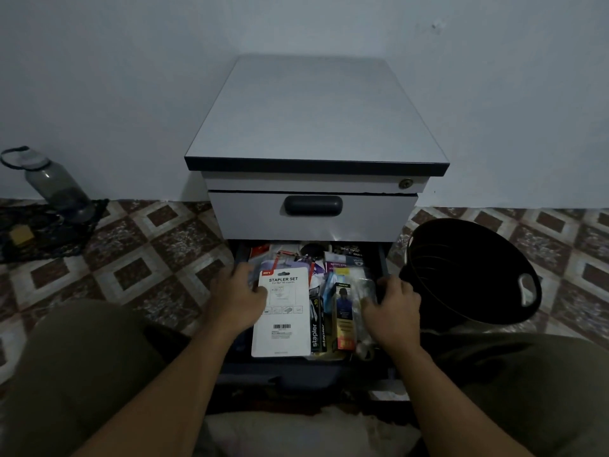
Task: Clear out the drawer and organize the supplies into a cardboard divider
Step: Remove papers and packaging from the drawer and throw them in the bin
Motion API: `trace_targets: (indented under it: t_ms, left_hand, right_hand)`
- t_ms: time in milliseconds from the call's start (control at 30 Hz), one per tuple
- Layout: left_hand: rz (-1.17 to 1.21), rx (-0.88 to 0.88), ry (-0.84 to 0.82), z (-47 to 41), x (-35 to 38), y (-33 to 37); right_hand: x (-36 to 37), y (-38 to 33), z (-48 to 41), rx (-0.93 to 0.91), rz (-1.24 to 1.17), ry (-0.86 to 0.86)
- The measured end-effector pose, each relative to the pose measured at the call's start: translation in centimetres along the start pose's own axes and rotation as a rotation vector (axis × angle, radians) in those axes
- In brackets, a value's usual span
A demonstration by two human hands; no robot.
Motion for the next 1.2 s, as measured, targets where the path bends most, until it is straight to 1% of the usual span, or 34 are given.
trace_targets:
  t_ms: [33,67,133,200,300,367,433,467,533,600,667,733,800,833,900,1000,1100,1200]
  left_hand:
    - [-0.004,0.050,-0.017,0.1,0.2,0.9]
    - [0.029,0.071,-0.067,0.3,0.7,1.6]
    - [0.117,0.062,-0.204,0.7,2.0,2.6]
    - [0.143,0.019,-0.339,1.5,3.4,2.8]
    - [0.094,-0.059,-0.414,1.7,5.4,2.3]
    - [0.012,-0.125,-0.415,1.9,6.3,1.7]
    - [-0.081,-0.097,-0.376,1.8,6.7,1.7]
    - [-0.101,-0.063,-0.364,1.8,6.7,1.9]
    - [-0.067,-0.025,-0.315,1.4,6.7,2.0]
    - [-0.019,-0.010,-0.244,1.0,6.1,2.3]
    - [-0.013,-0.011,-0.216,1.1,5.8,2.6]
    - [0.033,-0.069,-0.234,1.3,5.8,2.1]
    - [0.071,-0.139,-0.327,1.6,6.6,1.3]
    - [0.043,-0.141,-0.352,1.8,6.8,1.2]
    - [-0.005,-0.110,-0.331,1.6,6.8,1.2]
    - [0.156,-0.085,-0.281,1.3,6.6,1.8]
    - [0.329,-0.116,-0.223,0.9,6.2,1.5]
    - [0.375,-0.094,-0.243,1.1,6.3,1.5]
  right_hand:
    - [0.2,-0.9,0.0,-0.053,0.006,-0.008]
    - [0.7,-1.3,-0.1,-0.055,-0.023,-0.052]
    - [2.1,-0.9,-0.5,0.038,-0.110,-0.174]
    - [3.7,-0.3,-0.4,0.114,-0.094,-0.291]
    - [6.0,0.6,0.1,0.212,-0.051,-0.391]
    - [6.6,1.2,0.3,0.249,0.010,-0.397]
    - [6.1,1.0,0.1,0.234,0.019,-0.355]
    - [6.1,0.8,0.0,0.238,-0.028,-0.341]
    - [6.4,0.4,0.2,0.251,-0.132,-0.336]
    - [7.3,0.3,0.4,0.253,-0.225,-0.348]
    - [8.1,0.6,0.3,0.252,-0.344,-0.367]
    - [8.2,0.5,0.5,0.253,-0.459,-0.404]
    - [7.9,0.4,0.6,0.258,-0.509,-0.435]
    - [7.8,0.3,0.6,0.253,-0.510,-0.445]
    - [8.0,0.2,0.6,0.243,-0.542,-0.460]
    - [8.2,-0.5,0.9,0.253,-0.626,-0.496]
    - [8.1,0.0,0.7,0.305,-0.680,-0.501]
    - [7.8,0.6,0.5,0.384,-0.697,-0.513]
Point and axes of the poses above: each hand's wrist, its own z-axis away from the middle knuckle, its own x-axis out of the palm, y = z × x, the point moved 9 cm from there along -z, towards the middle knuckle, and after that the axes turned 9 degrees about -z, right-handed, at the moved point
